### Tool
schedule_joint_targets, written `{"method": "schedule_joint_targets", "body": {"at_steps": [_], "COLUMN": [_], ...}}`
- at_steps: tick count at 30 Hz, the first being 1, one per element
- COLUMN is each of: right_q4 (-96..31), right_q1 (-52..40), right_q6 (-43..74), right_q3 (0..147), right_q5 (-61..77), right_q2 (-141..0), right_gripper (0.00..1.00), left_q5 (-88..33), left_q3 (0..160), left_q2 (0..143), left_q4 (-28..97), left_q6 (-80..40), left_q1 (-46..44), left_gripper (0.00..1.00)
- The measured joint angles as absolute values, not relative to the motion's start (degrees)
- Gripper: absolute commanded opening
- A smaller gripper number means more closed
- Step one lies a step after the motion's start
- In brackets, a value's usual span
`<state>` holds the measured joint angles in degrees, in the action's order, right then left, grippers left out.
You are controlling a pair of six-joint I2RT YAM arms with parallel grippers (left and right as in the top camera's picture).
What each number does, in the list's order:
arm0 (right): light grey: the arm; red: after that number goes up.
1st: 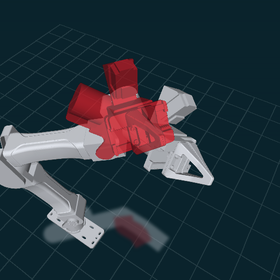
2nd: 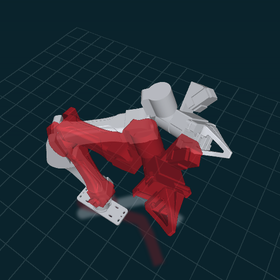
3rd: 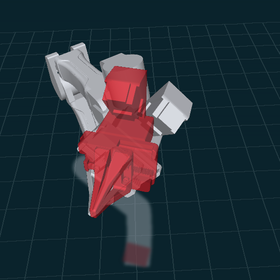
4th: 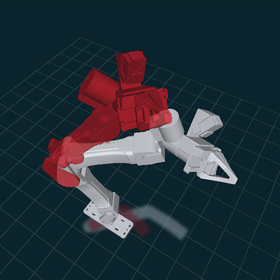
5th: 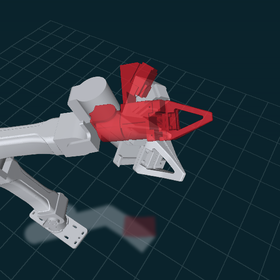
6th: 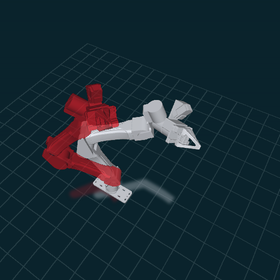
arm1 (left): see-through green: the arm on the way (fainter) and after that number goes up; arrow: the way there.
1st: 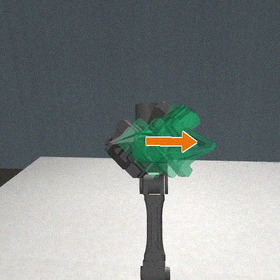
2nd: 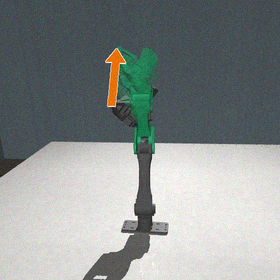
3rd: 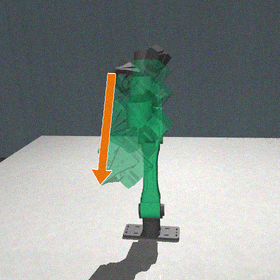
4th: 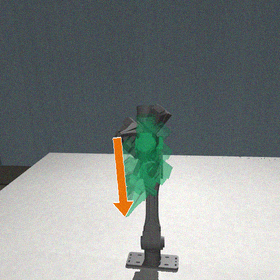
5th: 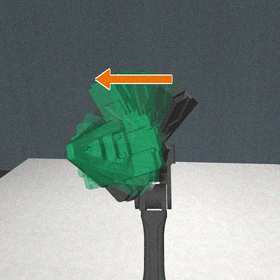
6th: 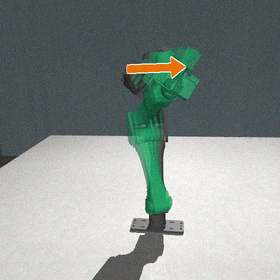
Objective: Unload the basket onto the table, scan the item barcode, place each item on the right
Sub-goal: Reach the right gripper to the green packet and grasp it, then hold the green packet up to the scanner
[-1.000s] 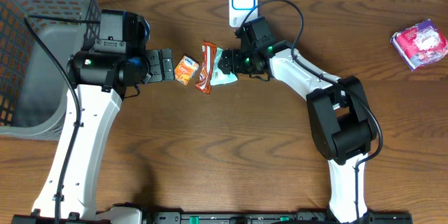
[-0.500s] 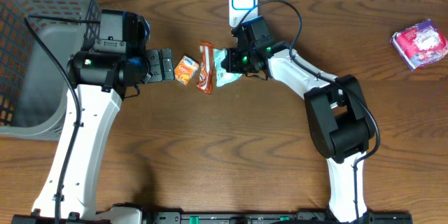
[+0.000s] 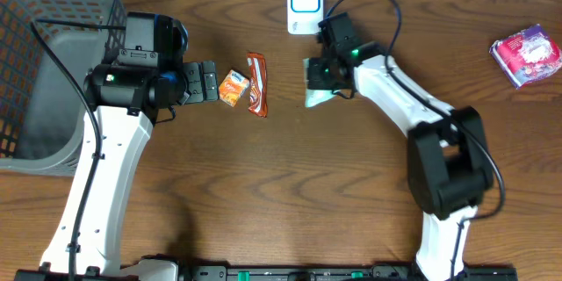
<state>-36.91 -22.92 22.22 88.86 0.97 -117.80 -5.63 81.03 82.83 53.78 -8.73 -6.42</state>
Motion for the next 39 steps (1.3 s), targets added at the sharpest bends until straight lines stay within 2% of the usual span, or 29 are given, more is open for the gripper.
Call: {"method": "schedule_joint_targets", "body": {"at_steps": [7,13,17,19,26,31,35,36,39], "right_q4": [-45.74,-45.39,-44.69,-43.68,-39.27,-37.21,-40.45,-41.98,-45.74], "right_q1": [-25.47,-26.15,-26.41,-26.85,-30.83,-32.97,-33.12,-32.95,-31.75], "right_q6": [21.63,21.61,21.71,21.85,21.87,21.82,21.82,21.67,21.41], "right_q3": [88.86,88.86,88.84,88.71,88.71,88.71,89.36,90.06,93.23], "right_q5": [-27.4,-39.44,-41.01,-40.91,-38.52,-35.79,-38.06,-38.89,-40.14], "right_q2": [-115.94,-120.05,-122.74,-123.28,-123.28,-123.28,-123.28,-123.28,-123.28], "right_gripper": [0.02,0.01,0.08,0.17,0.25,0.27,0.35,0.42,0.45], "left_q5": [-5.63,-5.63,-5.63,-5.63,-5.63,-5.63,-5.63,-5.63,-5.63], "left_q3": [81.03,81.03,81.03,81.03,81.03,81.03,81.03,81.03,81.03], "left_q2": [82.83,82.83,82.83,82.83,82.83,82.83,82.83,82.83,82.83], "left_q4": [53.78,53.78,53.78,53.78,53.78,53.78,53.78,53.78,53.78], "left_q6": [-8.73,-8.73,-8.73,-8.73,-8.73,-8.73,-8.73,-8.73,-8.73], "left_q1": [-6.42,-6.42,-6.42,-6.42,-6.42,-6.42,-6.42,-6.42,-6.42], "left_gripper": [0.98,0.98,0.98,0.98,0.98,0.98,0.98,0.98,0.98]}}
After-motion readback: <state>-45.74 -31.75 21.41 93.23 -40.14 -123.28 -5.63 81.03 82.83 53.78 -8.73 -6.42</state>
